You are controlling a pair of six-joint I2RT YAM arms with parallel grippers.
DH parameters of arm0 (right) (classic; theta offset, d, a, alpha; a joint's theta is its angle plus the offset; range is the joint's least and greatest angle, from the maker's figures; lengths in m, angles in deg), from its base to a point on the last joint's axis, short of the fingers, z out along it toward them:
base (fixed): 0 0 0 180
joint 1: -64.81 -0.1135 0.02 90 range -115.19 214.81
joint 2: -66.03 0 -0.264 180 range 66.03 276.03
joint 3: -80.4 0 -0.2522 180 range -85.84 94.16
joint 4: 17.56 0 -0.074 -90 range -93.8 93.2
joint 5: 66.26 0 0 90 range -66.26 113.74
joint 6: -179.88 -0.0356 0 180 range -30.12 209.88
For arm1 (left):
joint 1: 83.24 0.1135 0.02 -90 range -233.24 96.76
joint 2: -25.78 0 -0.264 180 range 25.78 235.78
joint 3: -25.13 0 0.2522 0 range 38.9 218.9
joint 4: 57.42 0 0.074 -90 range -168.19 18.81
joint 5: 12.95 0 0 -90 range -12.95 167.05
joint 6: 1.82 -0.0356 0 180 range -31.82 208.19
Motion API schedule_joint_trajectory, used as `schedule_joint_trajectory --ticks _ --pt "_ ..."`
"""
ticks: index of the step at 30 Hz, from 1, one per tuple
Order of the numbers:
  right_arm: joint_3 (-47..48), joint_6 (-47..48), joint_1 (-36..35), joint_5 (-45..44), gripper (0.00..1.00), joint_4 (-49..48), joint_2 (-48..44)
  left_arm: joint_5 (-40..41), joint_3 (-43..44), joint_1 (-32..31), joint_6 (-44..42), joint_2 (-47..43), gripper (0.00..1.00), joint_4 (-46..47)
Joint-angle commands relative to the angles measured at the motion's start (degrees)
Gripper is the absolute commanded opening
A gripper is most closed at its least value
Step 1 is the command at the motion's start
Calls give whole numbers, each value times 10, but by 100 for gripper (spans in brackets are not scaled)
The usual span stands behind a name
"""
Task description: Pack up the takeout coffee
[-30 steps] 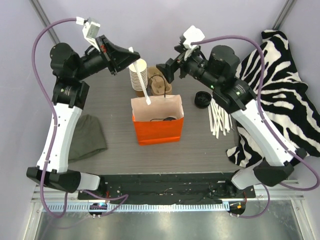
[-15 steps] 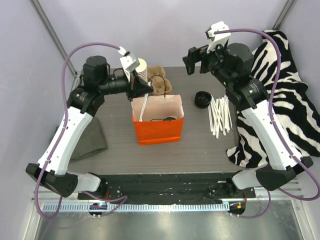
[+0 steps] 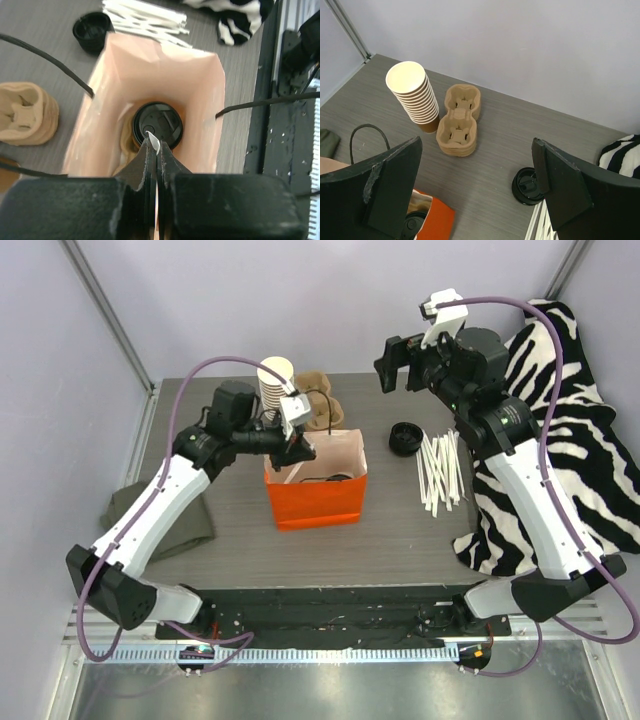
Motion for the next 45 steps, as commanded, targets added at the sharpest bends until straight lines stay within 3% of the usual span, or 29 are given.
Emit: schedule_joint_trajectory --ticks 1,4,16,24,28,31,36,43,45 --pt "-11 -6 6 2 100 -7 -27 36 -16 -21 -52 11 1 -14" --pt "-15 -4 6 2 100 -3 -28 49 -12 -29 -57 27 7 -33" --pt "0 -4 7 5 100 2 -17 50 64 -33 -45 65 61 -89" --pt "21 -7 7 6 100 1 5 74 180 -29 -5 64 75 -115" --pt "30 -12 7 7 100 2 18 106 211 -13 37 50 90 -95" --pt "26 -49 8 21 100 -3 26 111 227 23 99 38 100 -66" --pt "26 -90 16 50 100 -9 45 111 300 123 196 56 100 -79" --pt "3 -150 41 98 100 -13 75 111 302 277 277 94 100 -138" --pt "-7 -184 77 113 100 -12 81 110 301 326 283 114 100 -170"
